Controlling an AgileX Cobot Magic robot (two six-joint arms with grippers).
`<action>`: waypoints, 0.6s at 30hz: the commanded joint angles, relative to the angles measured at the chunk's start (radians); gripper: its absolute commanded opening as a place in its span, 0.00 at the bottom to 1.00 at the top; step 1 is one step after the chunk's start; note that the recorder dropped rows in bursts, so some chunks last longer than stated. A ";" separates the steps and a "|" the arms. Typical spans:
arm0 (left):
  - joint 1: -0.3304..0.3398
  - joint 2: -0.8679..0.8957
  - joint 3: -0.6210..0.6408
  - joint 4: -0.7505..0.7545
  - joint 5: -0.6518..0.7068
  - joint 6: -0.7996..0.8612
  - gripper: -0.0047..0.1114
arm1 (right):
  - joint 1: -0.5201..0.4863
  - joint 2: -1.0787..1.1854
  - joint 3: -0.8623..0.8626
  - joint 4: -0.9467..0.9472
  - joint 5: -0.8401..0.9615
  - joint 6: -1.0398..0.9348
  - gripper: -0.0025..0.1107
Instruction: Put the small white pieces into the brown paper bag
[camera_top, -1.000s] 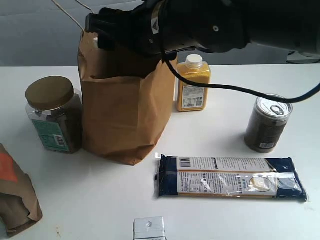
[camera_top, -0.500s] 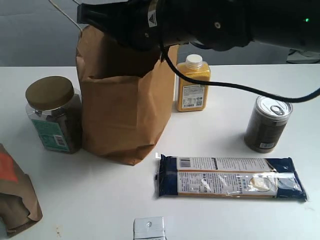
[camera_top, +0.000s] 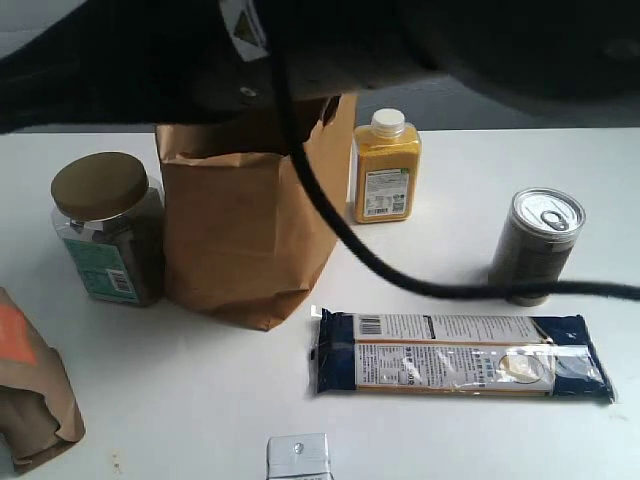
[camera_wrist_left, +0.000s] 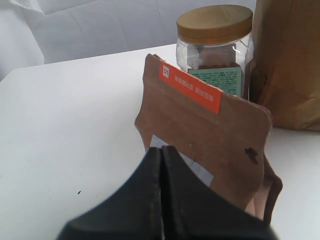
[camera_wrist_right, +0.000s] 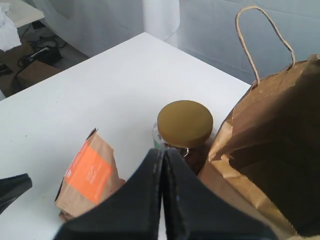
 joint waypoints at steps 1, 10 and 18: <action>-0.004 -0.003 0.003 -0.009 -0.008 -0.002 0.04 | 0.047 -0.098 0.100 -0.065 0.028 0.070 0.02; -0.004 -0.003 0.003 -0.009 -0.008 -0.002 0.04 | 0.064 -0.346 0.377 -0.147 0.033 0.222 0.02; -0.004 -0.003 0.003 -0.009 -0.008 -0.002 0.04 | 0.023 -0.632 0.635 -0.224 0.040 0.410 0.02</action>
